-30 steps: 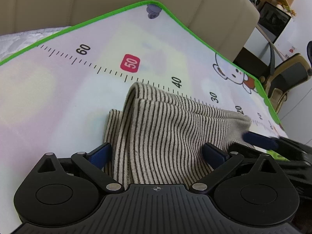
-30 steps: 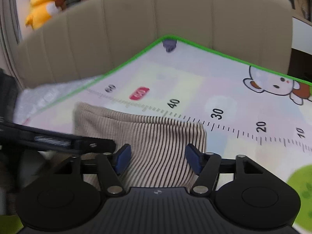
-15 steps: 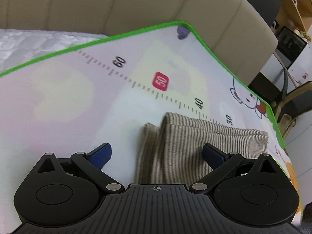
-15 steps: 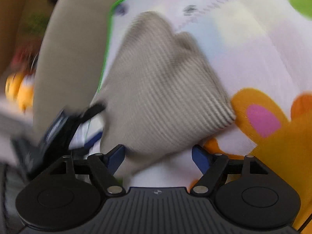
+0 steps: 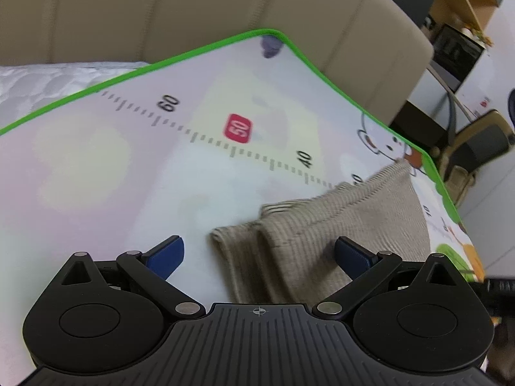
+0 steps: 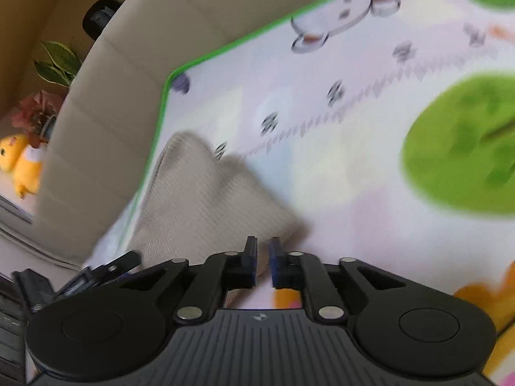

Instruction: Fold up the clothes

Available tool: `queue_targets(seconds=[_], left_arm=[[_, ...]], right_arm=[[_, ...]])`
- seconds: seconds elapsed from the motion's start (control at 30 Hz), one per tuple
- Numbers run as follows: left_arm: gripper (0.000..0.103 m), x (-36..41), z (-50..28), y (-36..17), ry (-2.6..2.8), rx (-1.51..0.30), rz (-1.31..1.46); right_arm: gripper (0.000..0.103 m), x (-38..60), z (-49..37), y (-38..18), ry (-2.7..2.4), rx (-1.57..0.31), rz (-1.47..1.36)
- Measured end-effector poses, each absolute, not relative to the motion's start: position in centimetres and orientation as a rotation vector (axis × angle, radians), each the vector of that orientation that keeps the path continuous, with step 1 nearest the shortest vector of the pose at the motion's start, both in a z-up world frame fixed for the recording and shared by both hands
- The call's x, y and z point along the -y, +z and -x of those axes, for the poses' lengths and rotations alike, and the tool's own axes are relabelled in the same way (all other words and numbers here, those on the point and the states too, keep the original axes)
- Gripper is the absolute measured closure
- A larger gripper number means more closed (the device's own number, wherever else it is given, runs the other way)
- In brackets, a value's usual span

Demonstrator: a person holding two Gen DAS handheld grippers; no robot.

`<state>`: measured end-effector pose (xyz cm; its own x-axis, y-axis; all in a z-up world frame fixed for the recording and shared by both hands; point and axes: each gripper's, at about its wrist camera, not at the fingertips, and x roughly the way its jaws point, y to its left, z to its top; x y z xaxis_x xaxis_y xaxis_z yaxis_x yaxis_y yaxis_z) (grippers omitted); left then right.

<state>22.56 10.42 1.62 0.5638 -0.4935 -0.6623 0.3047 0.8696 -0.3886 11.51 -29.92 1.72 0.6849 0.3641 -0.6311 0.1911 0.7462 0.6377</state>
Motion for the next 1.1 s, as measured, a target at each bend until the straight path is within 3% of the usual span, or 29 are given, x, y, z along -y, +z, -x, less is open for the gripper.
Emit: queue_targets(seconds=[0.03, 0.07, 0.13, 0.17, 0.43, 0.53, 0.8, 1.0, 1.1], left_arm=[[0.001, -10.3, -22.5, 1.7, -0.485, -0.846, 0.241], [0.001, -10.2, -22.5, 1.9, -0.500, -0.833, 0.251], [0.000, -10.3, -22.9, 2.1, -0.545, -0.797, 0.323], [0.000, -10.4, -23.2, 2.3, -0.572, -0.778, 0.373], [0.000, -8.1, -25.8, -0.8, -0.629, -0.840, 0.375], [0.000, -6.7, -25.6, -2.2, -0.775, -0.941, 0.373], [0.000, -0.8, -19.6, -1.7, -0.995, -0.972, 0.124], [0.000, -4.0, -17.6, 2.1, -0.997, -0.901, 0.103], [0.000, -8.9, -19.2, 4.5, -0.814, -0.820, 0.255]], right_arm=[[0.087, 29.9, -11.4, 1.8, 0.118, -0.831, -0.745], [0.071, 29.7, -11.2, 1.7, 0.133, -0.835, -0.753], [0.050, 29.2, -10.8, 1.5, 0.166, -0.847, -0.766], [0.046, 28.6, -10.7, 1.2, 0.188, -0.857, -0.769], [0.042, 25.7, -12.7, -0.6, 0.171, -0.915, -0.800], [0.040, 25.3, -15.6, 0.9, 0.159, -0.876, -0.651], [0.040, 23.6, -20.0, 5.0, 0.080, -0.753, -0.203], [0.030, 21.4, -15.4, 7.5, 0.189, -0.679, -0.096], [0.030, 19.8, -12.4, 7.8, 0.248, -0.630, -0.054]])
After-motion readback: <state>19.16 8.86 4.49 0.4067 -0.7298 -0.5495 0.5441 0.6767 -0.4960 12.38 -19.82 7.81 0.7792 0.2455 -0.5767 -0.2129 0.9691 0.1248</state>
